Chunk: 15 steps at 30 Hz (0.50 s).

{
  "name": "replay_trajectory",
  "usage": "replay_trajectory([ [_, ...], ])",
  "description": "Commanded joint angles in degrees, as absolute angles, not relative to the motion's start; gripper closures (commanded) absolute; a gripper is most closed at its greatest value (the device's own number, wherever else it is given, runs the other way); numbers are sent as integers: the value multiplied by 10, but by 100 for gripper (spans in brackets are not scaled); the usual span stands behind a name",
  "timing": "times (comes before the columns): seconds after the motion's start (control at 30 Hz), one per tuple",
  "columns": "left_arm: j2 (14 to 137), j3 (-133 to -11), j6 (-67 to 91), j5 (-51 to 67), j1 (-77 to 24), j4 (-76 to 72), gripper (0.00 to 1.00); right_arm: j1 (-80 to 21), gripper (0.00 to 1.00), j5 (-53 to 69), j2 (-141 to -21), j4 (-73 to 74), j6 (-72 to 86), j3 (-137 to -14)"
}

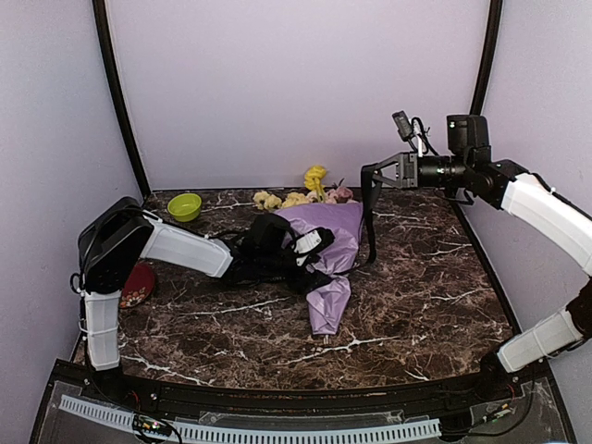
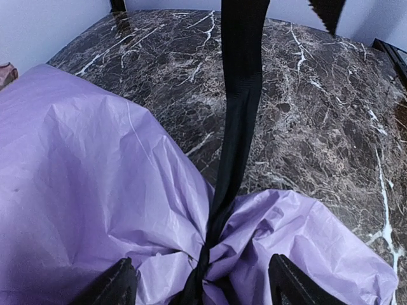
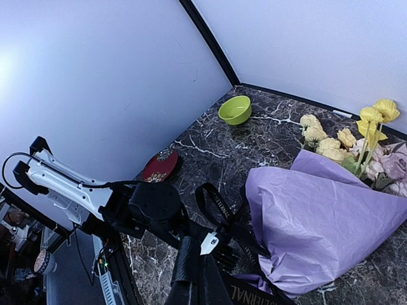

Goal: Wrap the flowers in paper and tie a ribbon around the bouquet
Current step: Adjust the ribbon on the folded bouquet.

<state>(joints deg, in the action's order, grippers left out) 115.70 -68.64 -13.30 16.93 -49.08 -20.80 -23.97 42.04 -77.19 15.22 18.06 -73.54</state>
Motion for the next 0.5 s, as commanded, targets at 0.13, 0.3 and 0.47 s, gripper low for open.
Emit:
replay_trajectory([
  [0.13,1208,-756,-209,141,-502,-209,27,-246,100,450,-787,125,189,-786],
  [0.3,1227,-756,-255,126,-504,-151,27,-251,100,467,-788,108,198,-801],
  [0.47,1250,-751,-294,95,-504,-109,28,-253,100,467,-787,112,205,-822],
])
